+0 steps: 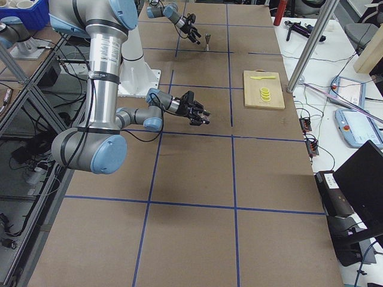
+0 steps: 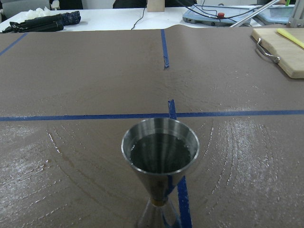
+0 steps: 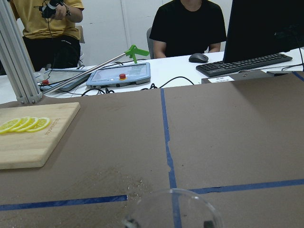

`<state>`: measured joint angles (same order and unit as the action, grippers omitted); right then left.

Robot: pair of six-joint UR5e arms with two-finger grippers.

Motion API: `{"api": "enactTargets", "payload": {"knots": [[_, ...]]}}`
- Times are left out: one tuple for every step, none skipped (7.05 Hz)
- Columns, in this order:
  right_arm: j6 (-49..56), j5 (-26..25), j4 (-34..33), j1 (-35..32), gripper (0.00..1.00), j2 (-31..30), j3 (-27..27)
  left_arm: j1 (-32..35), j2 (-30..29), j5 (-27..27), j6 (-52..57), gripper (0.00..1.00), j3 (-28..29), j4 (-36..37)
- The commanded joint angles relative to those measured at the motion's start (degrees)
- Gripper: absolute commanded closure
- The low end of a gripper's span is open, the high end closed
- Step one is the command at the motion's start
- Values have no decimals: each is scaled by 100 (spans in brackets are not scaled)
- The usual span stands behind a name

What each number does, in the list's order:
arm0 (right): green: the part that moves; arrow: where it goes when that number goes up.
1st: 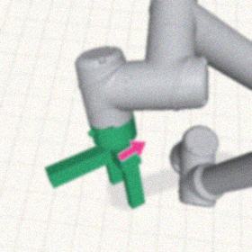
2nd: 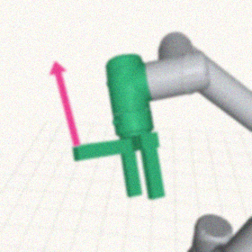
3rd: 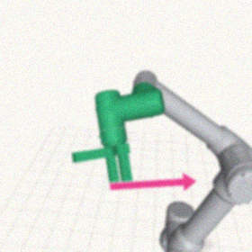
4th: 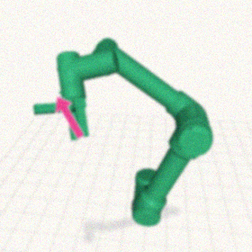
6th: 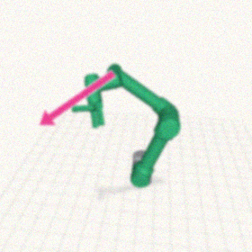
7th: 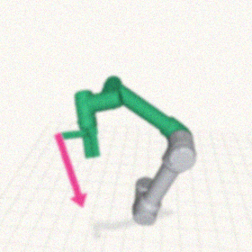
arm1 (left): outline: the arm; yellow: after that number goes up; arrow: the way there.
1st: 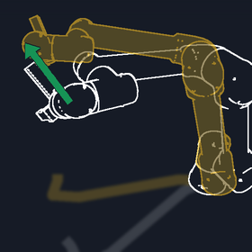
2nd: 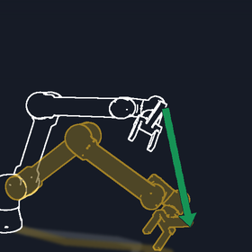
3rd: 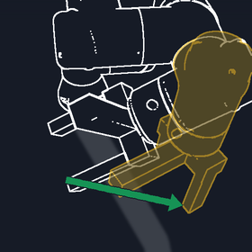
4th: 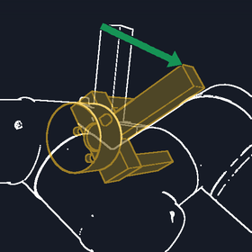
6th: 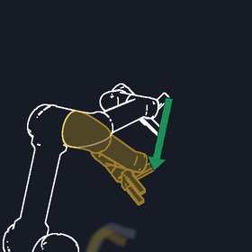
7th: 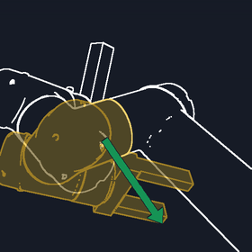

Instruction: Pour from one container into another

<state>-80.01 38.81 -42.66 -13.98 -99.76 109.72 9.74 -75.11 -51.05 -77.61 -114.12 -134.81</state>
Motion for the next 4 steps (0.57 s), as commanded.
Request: {"api": "enactTargets", "payload": {"knots": [[-365, -451, 4, 298, 100, 9, -327, -42, 163, -596, 184, 0, -443, 24], [-419, -636, 4, 439, 100, 9, -476, -60, 277, -851, 203, 0, -628, 33], [-463, -960, 4, 518, 100, 157, -765, -60, 487, -1167, 394, 0, -986, 42], [-463, -1172, 4, 563, 100, 315, -1090, -34, 733, -1535, 553, 0, -1364, 51]]}}
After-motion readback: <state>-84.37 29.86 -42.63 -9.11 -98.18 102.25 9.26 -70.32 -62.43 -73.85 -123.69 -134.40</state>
